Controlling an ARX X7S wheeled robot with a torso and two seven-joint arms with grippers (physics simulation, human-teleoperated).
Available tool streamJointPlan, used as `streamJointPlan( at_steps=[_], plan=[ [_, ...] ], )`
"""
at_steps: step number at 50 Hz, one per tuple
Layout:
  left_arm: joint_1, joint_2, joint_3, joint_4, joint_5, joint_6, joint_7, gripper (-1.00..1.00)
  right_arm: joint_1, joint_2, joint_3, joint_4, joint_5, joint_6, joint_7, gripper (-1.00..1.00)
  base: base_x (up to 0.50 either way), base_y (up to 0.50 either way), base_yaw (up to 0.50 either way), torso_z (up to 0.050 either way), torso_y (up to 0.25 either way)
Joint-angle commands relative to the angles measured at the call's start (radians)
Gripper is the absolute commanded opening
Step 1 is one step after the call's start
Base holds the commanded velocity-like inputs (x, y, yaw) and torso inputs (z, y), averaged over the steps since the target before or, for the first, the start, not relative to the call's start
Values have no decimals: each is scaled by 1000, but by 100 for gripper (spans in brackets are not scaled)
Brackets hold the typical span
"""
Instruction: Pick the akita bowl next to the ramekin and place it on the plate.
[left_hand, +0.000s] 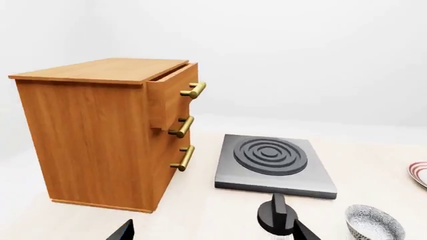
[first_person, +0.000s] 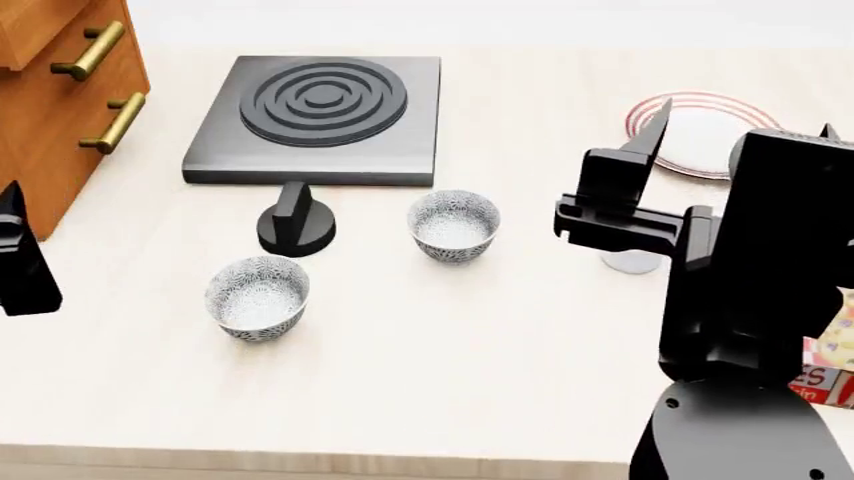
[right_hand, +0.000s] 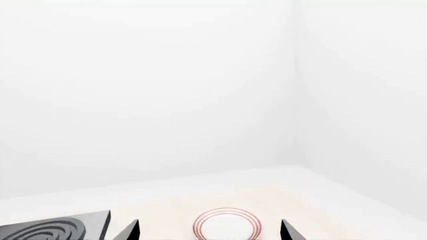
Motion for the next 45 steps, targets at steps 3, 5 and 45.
streamJointPlan(
  at_steps=[3, 5, 45],
  plan=[
    [47, 12, -106, 5, -87, 7, -43, 100, -22, 8, 21, -3, -19, -18, -22, 100, 0, 0, 0, 0, 0],
    [56, 13, -106, 2, -84, 16, -40, 100, -24, 11, 18, -1, -22, -27, -22, 100, 0, 0, 0, 0, 0],
    [64, 1, -96, -13, -119, 54, -55, 100, -22, 17, 22, -18, 10, -25, -19, 100, -1, -88, 0, 0, 0]
  ],
)
